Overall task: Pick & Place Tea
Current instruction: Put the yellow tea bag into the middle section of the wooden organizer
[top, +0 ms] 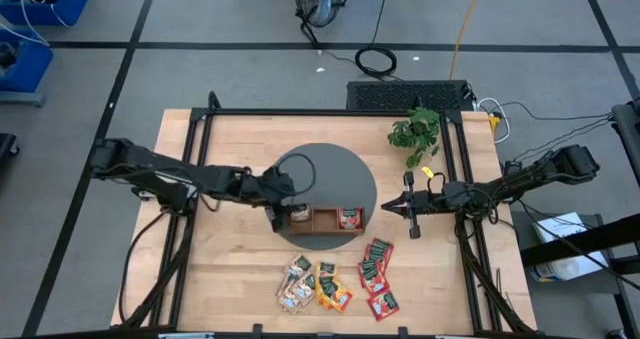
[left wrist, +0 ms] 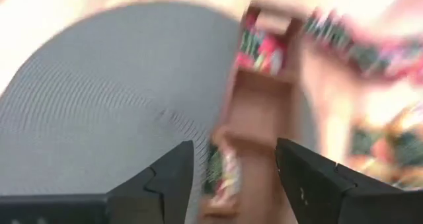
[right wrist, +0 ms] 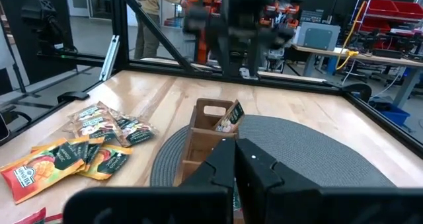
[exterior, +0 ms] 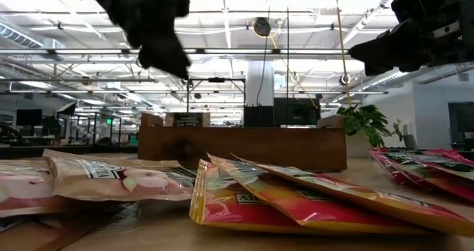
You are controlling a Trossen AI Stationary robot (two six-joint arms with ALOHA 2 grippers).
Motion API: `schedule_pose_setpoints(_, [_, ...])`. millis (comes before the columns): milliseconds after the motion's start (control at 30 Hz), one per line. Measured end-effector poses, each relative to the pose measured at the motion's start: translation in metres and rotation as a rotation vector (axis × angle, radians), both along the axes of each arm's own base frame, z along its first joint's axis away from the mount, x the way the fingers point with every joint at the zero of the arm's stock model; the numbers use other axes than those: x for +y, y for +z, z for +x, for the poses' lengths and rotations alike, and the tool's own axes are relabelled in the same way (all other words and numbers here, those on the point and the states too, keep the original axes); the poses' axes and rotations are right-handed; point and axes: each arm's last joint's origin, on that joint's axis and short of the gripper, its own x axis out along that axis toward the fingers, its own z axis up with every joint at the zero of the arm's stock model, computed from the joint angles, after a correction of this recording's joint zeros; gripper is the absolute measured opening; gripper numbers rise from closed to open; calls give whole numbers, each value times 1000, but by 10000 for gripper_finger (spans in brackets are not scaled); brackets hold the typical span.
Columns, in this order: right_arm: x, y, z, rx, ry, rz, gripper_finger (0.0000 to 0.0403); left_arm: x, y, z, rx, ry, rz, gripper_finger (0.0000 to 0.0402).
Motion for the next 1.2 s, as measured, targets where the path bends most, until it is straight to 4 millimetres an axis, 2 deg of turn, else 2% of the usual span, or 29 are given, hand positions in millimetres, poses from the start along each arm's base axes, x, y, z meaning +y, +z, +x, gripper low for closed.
schedule_pose_setpoints(133, [0,-1,0,8,2,-14,0,-17,21,-3,-107,-12,-98,211])
schedule_pose_setpoints(200, [0,-1,0,6,2,-15,0,-34,22,-5,-123,-78,-105,195])
schedule_pose_setpoints(300, [0,-2,0,18,6,-18,0,-65,20,4,-192,-175,-123,161])
schedule_pose_setpoints(533, [4,-1,0,13,133,-7,0,-133,-19,21,-284,-302,-93,59])
schedule_pose_setpoints(667, [5,-3,-1,29,162,10,0,-159,-47,27,-301,-383,-61,8])
schedule_pose_setpoints(833, [5,-7,-1,76,160,15,0,-179,-79,45,-263,-410,-44,13])
schedule_pose_setpoints(967, [9,-9,-2,106,209,100,0,-186,-99,64,-208,-480,-85,9])
schedule_pose_setpoints(1067, [22,-10,1,155,252,140,0,-192,-104,78,-203,-505,-125,4])
schedule_pose_setpoints(1200, [57,-3,17,215,327,89,0,-202,-101,87,-181,-513,-149,13])
